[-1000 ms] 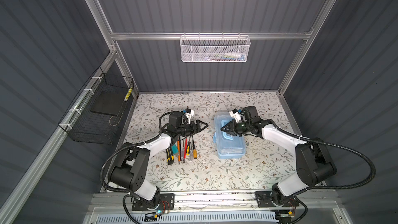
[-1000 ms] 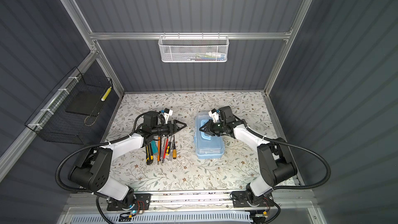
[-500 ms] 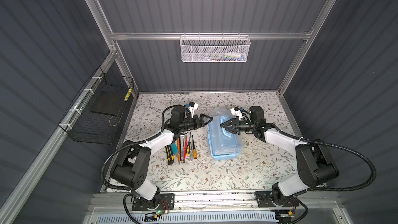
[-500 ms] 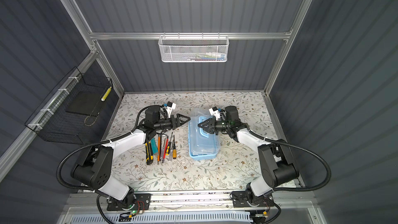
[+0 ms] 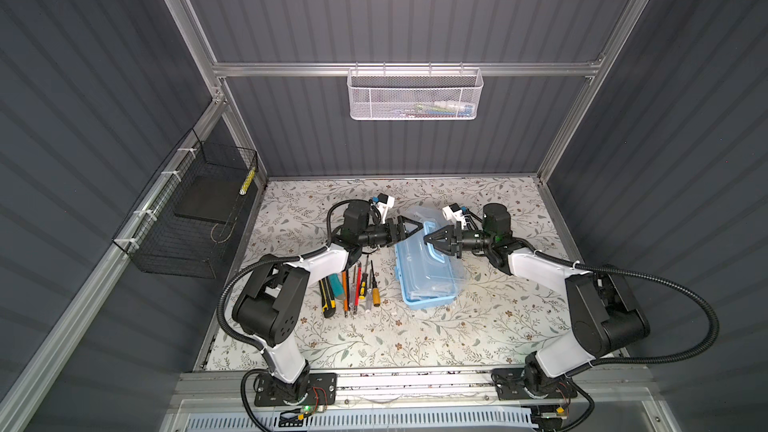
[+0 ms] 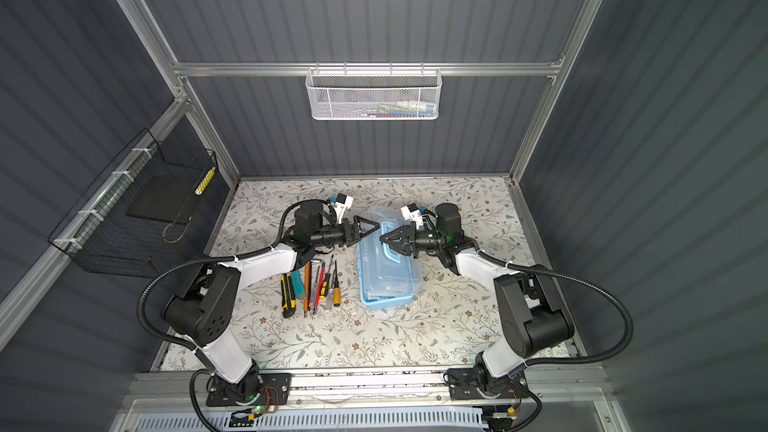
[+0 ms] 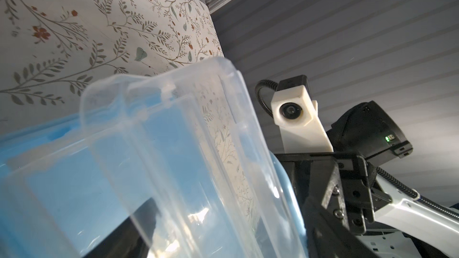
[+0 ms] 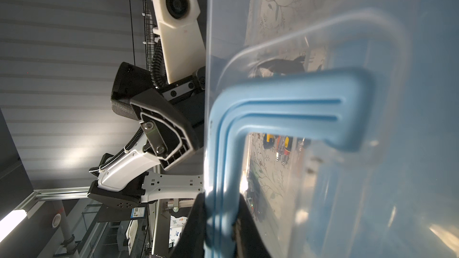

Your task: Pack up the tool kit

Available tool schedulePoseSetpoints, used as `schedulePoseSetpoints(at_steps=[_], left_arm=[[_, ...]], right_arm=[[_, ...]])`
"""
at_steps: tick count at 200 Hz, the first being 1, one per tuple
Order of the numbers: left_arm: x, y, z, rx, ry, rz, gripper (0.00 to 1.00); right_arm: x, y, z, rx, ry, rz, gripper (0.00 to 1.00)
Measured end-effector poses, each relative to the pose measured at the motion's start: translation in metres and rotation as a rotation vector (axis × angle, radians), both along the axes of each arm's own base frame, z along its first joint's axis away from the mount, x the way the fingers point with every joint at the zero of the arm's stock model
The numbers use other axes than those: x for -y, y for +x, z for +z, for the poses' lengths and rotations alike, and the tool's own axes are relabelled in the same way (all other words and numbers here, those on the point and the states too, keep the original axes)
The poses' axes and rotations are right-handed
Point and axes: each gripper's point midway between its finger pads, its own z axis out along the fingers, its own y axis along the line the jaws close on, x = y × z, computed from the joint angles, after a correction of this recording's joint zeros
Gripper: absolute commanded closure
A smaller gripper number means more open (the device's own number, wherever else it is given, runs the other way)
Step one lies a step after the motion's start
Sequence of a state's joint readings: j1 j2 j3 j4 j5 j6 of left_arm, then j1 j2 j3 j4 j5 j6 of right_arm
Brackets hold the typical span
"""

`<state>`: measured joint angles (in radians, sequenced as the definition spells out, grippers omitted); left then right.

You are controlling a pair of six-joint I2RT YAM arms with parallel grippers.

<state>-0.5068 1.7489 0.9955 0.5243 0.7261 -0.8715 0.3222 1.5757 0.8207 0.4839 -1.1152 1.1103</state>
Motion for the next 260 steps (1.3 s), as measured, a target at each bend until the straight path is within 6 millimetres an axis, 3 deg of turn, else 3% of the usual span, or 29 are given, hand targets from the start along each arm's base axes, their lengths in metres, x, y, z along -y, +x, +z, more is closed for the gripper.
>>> schedulePoseSetpoints(at_steps=[36, 58, 74, 119, 165, 187, 260], left_arm=[[0.008, 0.001, -0.002, -0.026, -0.034, -0.009, 0.08], [0.008, 0.001, -0.002, -0.039, -0.038, -0.008, 0.08], [0.009, 0.002, 0.001, -0.037, -0.042, -0.007, 0.08], [0.018, 0.004, 0.018, -0.012, -0.056, -0.021, 0.08], [0.044, 0.002, 0.053, 0.044, -0.080, -0.071, 0.08], [0.061, 0.006, 0.067, 0.076, -0.087, -0.097, 0.08], [0.098, 0.018, 0.074, 0.096, -0.059, -0.150, 0.02]], right_arm=[[0.004, -0.002, -0.011, 0.001, -0.043, -0.005, 0.59], [0.010, -0.005, -0.004, 0.056, -0.085, -0.025, 0.45], [0.015, -0.004, 0.006, 0.111, -0.128, -0.054, 0.40], [0.038, 0.000, 0.012, 0.179, -0.285, -0.159, 0.37], [0.115, 0.011, 0.025, 0.213, -0.481, -0.480, 0.37], [0.138, 0.005, 0.028, 0.226, -0.526, -0.569, 0.37], [0.171, -0.011, 0.016, 0.210, -0.625, -0.662, 0.35]])
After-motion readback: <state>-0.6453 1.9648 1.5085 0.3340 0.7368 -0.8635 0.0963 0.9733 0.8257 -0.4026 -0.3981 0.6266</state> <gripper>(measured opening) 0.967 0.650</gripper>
